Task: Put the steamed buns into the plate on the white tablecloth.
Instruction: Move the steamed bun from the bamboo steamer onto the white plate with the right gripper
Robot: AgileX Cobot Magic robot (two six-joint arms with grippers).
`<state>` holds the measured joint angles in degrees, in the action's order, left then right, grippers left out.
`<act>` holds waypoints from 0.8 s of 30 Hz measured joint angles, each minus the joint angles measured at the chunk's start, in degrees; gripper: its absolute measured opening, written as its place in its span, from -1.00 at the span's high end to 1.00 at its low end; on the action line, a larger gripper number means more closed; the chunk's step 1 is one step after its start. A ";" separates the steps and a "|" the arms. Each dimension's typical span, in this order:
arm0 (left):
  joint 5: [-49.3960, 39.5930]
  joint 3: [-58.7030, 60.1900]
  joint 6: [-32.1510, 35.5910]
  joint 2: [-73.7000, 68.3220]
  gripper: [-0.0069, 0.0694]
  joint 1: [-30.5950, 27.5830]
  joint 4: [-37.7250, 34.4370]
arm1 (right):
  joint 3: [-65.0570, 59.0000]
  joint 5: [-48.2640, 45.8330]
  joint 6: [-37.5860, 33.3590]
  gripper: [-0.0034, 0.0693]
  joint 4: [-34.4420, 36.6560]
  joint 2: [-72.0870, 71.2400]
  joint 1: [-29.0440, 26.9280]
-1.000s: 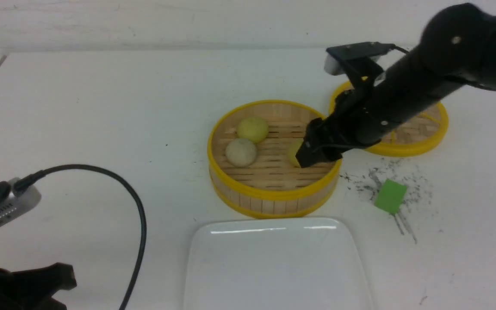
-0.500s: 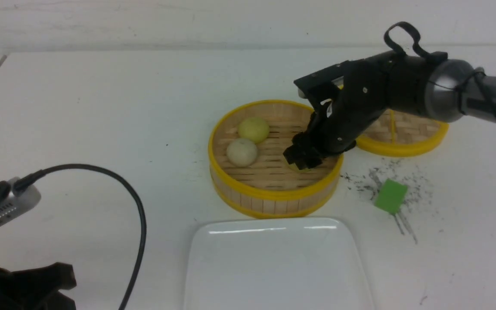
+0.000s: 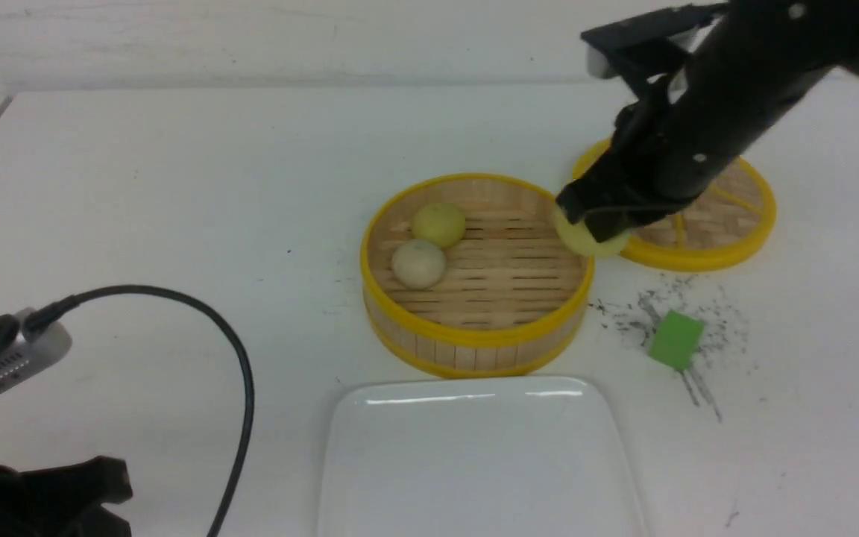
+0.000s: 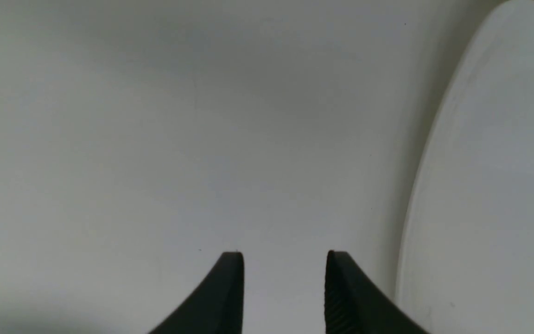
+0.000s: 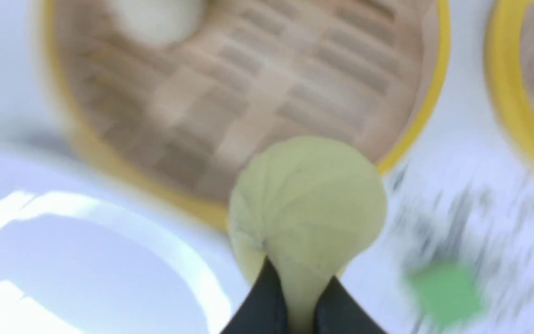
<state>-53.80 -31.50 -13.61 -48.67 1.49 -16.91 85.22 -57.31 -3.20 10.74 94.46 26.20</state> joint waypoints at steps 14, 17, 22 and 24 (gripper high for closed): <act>0.00 0.00 0.02 0.00 0.10 0.00 1.16 | -37.47 29.57 -11.16 0.71 21.17 -5.34 10.74; 0.00 0.00 0.19 0.00 0.09 0.00 1.16 | -37.52 31.97 -11.72 0.38 21.58 -2.04 12.40; 1.43 0.00 0.19 0.00 0.07 0.00 1.16 | -36.46 28.16 -11.72 -0.26 19.75 -1.51 12.34; 2.91 -0.06 0.19 0.00 0.06 0.00 0.92 | -35.01 24.70 -11.72 -0.42 17.78 -1.65 12.13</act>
<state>-50.90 -31.56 -13.41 -48.67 1.49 -15.99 50.21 -32.61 -14.92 28.51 92.81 38.33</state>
